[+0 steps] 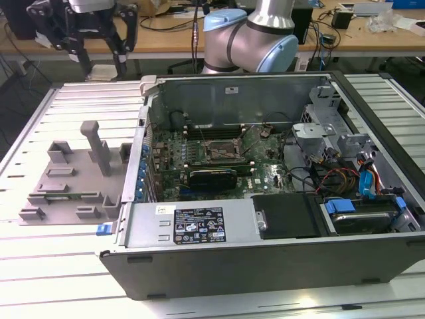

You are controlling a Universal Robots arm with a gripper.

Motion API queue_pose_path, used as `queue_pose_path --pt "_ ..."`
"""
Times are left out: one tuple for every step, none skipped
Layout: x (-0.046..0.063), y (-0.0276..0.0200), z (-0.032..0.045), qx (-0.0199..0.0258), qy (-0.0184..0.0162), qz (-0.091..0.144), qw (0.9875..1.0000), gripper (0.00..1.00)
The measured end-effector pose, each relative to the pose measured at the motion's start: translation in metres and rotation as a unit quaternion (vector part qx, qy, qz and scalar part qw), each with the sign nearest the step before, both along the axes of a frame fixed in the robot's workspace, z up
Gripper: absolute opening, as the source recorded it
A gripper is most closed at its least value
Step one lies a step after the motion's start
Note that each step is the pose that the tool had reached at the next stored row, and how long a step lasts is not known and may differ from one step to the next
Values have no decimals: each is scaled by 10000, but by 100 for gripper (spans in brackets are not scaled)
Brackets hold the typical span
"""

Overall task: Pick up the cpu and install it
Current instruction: 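Pick up the cpu and move it towards the insertion slot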

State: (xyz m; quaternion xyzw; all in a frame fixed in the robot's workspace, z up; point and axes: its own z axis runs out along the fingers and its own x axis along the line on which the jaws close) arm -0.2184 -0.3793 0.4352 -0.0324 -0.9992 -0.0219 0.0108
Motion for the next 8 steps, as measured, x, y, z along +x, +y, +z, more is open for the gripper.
queue_pose_path --pt "35 0 -1 0 3 0 10000 54" --pt "93 0 -2 0 8 0 10000 54" --pt "147 0 -3 0 12 1 10000 54" --pt "201 0 -5 0 16 0 10000 54" --pt "237 0 -6 0 19 0 10000 54" --pt "318 0 -8 0 26 1 10000 54" --pt "393 0 -11 0 32 0 10000 54" --pt "447 0 -13 0 35 0 10000 54"
